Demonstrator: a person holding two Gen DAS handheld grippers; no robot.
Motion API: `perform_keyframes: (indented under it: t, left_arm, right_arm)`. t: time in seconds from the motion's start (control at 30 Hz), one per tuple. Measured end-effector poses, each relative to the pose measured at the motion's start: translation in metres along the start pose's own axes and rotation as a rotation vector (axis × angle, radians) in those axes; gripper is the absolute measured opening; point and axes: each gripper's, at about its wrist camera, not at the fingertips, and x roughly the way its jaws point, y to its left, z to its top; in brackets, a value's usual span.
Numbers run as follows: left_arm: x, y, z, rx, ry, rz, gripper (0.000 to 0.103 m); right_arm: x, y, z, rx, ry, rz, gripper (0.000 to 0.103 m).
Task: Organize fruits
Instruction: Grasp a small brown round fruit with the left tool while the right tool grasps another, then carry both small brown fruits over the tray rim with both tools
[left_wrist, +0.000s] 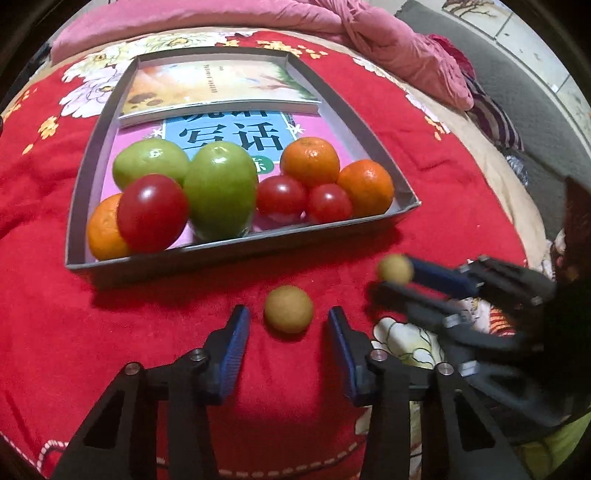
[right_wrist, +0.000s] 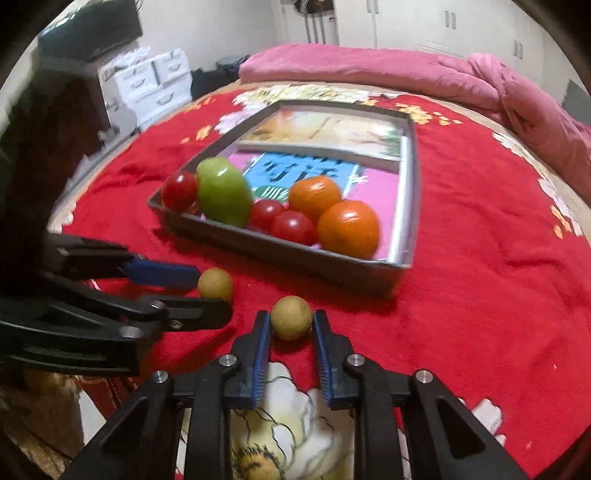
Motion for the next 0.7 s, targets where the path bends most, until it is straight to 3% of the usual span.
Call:
perform_keyframes:
  t: [0.17,0.4,0.7]
  left_arm:
    - [0.0,0.006,0.005,-0.015,-0.003,-0.002,0.028]
    - [-0.031,0.021,0.004,-0.068,-0.041,-0.028,0.028]
    - [-0.092,0.032,0.019,-0.079,-0.197,0.012,0.028]
  right_arm:
    - [-0.022,-0.011,0.011,0.054,-0.063,0.015,0.023]
    - [-0.04,-0.013,0.025,0.063,-0.13,0.014,0.023]
    - [-0.047,-0.015,0.032,0.073,-0.163,0.012,0.023]
